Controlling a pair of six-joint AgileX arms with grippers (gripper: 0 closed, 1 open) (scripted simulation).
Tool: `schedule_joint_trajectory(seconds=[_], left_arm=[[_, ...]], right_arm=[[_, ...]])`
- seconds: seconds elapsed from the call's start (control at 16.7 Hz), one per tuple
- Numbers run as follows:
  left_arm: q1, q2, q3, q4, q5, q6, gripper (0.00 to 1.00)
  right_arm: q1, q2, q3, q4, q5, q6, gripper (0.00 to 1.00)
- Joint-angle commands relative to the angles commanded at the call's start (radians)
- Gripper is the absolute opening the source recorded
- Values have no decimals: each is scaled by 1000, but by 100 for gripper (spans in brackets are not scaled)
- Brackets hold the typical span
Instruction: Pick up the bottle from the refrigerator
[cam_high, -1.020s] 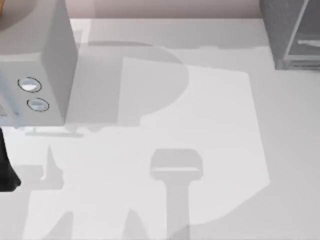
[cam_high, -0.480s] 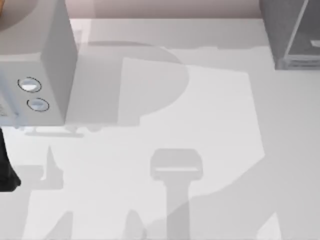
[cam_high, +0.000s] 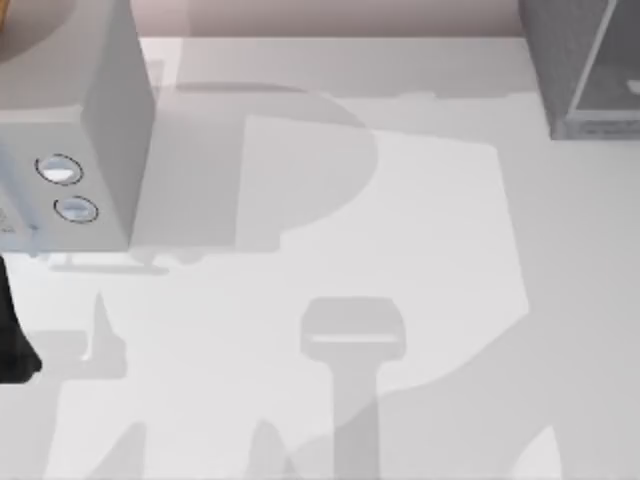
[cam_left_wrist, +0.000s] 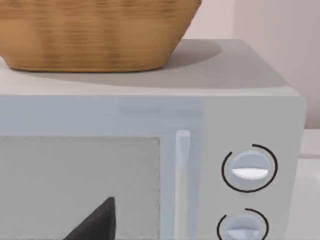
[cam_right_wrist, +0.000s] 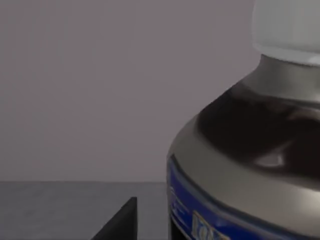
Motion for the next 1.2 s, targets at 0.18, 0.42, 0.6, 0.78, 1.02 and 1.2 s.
schedule_joint_trajectory(seconds=[0.18,0.42,0.6,0.78,1.02,1.2], left_arm=[[0,0,0,0,0,0,100],[0,0,0,0,0,0,100],[0,0,0,0,0,0,100],[0,0,0,0,0,0,100],[0,0,0,0,0,0,100],[0,0,0,0,0,0,100]], right_arm=[[0,0,0,0,0,0,47],[0,0,0,0,0,0,17],[0,0,0,0,0,0,0],[0,0,0,0,0,0,0],[0,0,0,0,0,0,0],[-3,-13,4,-17,0,2,0]])
